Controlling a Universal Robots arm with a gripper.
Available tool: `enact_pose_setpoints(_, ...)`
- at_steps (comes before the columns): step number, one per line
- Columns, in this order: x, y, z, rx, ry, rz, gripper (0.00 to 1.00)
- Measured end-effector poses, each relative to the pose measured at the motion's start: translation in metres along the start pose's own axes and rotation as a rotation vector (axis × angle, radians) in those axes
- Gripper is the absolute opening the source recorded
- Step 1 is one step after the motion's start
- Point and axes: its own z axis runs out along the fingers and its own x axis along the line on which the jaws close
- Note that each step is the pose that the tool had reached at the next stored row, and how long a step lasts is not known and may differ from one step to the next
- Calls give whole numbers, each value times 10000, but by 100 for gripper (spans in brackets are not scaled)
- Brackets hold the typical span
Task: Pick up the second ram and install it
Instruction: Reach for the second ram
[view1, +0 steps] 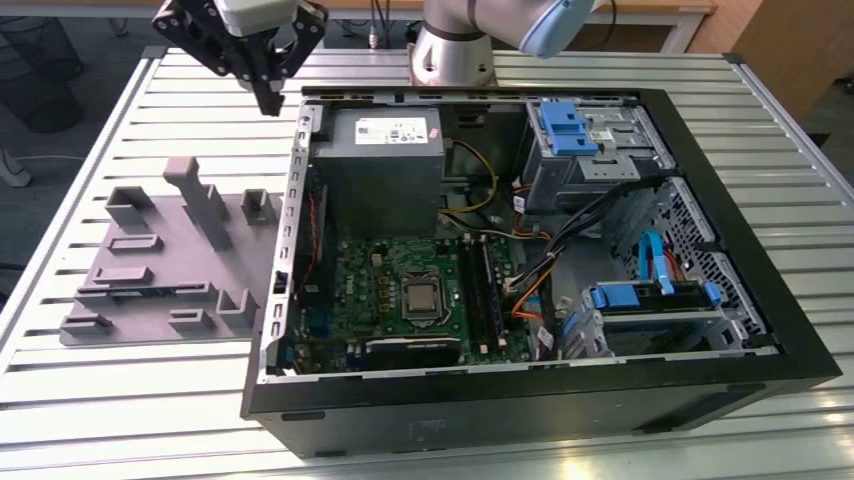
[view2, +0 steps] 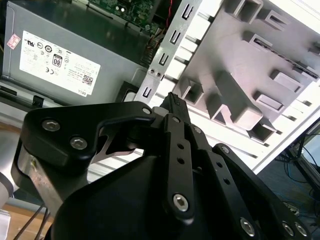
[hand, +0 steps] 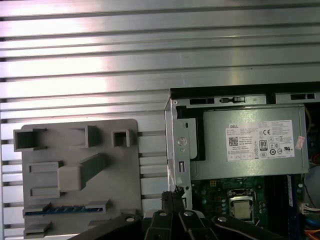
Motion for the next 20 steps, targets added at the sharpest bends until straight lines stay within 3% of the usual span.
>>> enact_pose_setpoints(20,89,-7,6,1,2,0,11)
